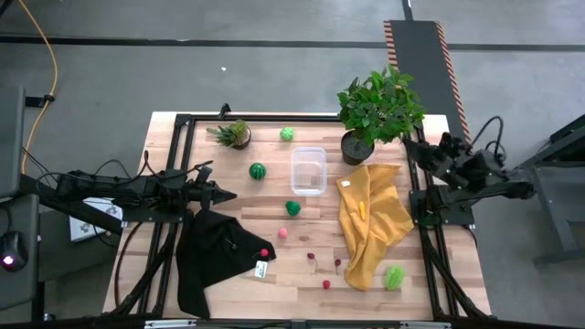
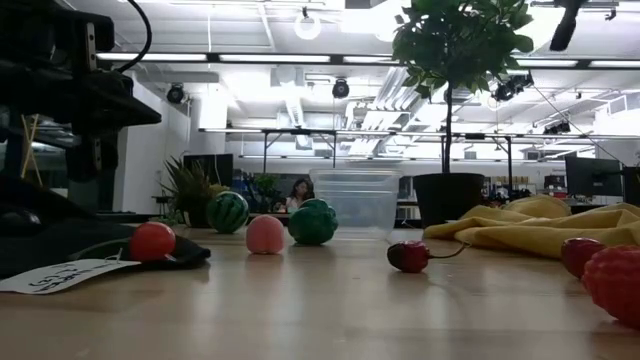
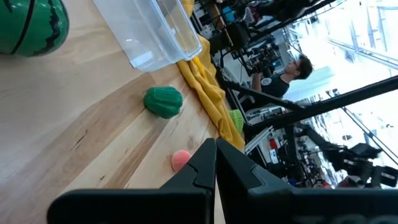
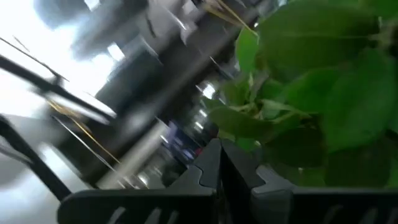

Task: Pick and placing Produce into tupperware
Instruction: Put the starfruit into the transparent bin

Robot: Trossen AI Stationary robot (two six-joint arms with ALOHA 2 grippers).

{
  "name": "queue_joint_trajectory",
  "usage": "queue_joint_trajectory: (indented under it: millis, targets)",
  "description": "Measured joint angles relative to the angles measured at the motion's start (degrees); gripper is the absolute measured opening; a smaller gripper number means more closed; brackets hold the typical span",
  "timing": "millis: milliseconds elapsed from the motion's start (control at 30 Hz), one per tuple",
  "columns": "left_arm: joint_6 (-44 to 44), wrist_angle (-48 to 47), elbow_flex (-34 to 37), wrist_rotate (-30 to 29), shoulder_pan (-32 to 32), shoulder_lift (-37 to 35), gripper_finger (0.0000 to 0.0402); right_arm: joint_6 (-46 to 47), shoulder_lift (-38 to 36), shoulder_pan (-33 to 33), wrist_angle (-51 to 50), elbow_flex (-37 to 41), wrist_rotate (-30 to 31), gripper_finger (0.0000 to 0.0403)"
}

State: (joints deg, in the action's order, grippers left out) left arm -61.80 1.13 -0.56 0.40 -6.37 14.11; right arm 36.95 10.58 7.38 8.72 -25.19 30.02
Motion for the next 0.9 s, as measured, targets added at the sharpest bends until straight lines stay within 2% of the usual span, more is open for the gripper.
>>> queue_joint_trajectory:
  millis: [133,233,367,467,567,667,767,900]
  targets:
    - [0.0,0.0,0.0,0.0,0.0,0.0,0.0001,-2.8,6.6,0.0,-2.5,-6.8,-2.6,0.0]
    - [0.0,0.0,0.0,0.0,0.0,0.0,0.0001,-3.0,10.5,0.0,-2.4,-11.4,-9.2,0.0]
    - [0.0,0.0,0.0,0.0,0.0,0.0,0.0001,2.3,16.4,0.0,-3.2,-16.8,-18.9,0.0]
    - [0.0,0.0,0.0,0.0,0.0,0.0,0.0001,7.3,21.5,0.0,-9.5,-21.8,-26.4,0.0]
    - [0.0,0.0,0.0,0.5,0.0,0.0,0.0001,12.0,26.9,0.2,-22.3,-28.1,-31.6,0.0]
    - [0.0,0.0,0.0,1.3,0.0,0.0,0.0001,14.4,32.1,1.4,-38.4,-34.8,-32.6,0.0]
    - [0.0,0.0,0.0,2.1,0.0,0.0,0.0001,16.8,36.2,3.2,-52.3,-40.3,-30.7,0.0]
    - [-0.1,0.0,0.0,3.2,0.0,0.0,0.0001,21.6,39.6,7.4,-61.9,-44.5,-27.3,0.0]
